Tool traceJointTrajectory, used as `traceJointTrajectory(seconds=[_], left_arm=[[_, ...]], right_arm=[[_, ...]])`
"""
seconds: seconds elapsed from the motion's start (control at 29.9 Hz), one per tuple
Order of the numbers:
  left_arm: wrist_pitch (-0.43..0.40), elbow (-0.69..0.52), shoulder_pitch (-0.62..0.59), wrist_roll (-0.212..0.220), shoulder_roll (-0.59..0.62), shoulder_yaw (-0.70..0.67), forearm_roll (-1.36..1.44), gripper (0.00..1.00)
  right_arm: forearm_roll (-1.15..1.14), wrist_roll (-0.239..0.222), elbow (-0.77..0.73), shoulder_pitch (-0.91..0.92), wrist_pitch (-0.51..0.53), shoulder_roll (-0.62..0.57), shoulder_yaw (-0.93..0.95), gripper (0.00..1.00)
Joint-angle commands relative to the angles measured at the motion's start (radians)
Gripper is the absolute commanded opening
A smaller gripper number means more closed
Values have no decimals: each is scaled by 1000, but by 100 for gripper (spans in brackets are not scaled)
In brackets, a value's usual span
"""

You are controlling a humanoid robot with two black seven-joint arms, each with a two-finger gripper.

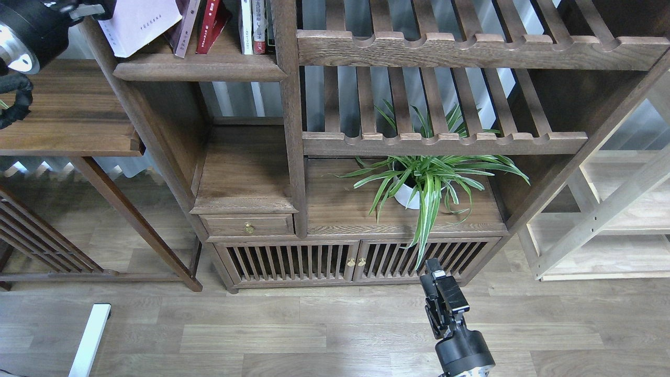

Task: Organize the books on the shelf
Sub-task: 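Press the white book deeper into the top shelf with the left gripper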

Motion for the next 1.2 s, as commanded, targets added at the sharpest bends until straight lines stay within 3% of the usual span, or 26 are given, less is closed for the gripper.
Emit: traceJointTrajectory(seconds=[0.0,0.5,0.77,0.9,1.17], left_arm=[[1,6,-21,-1,0,30,13,1],[3,122,-175,-10,-26,126,59,1],[3,204,-222,-43,-62,201,78,1],[3,248,-236,-86,-91,215,95,1],[3,328,-267,-128,-123,243,95,2]], right_arm=[[1,2,2,-1,0,-2,1,66],[17,3,2,-27,0,-14,9,65],[55,3,2,-50,0,-26,12,65],[67,3,2,-66,0,-31,12,65],[79,3,0,-81,0,-37,12,65]])
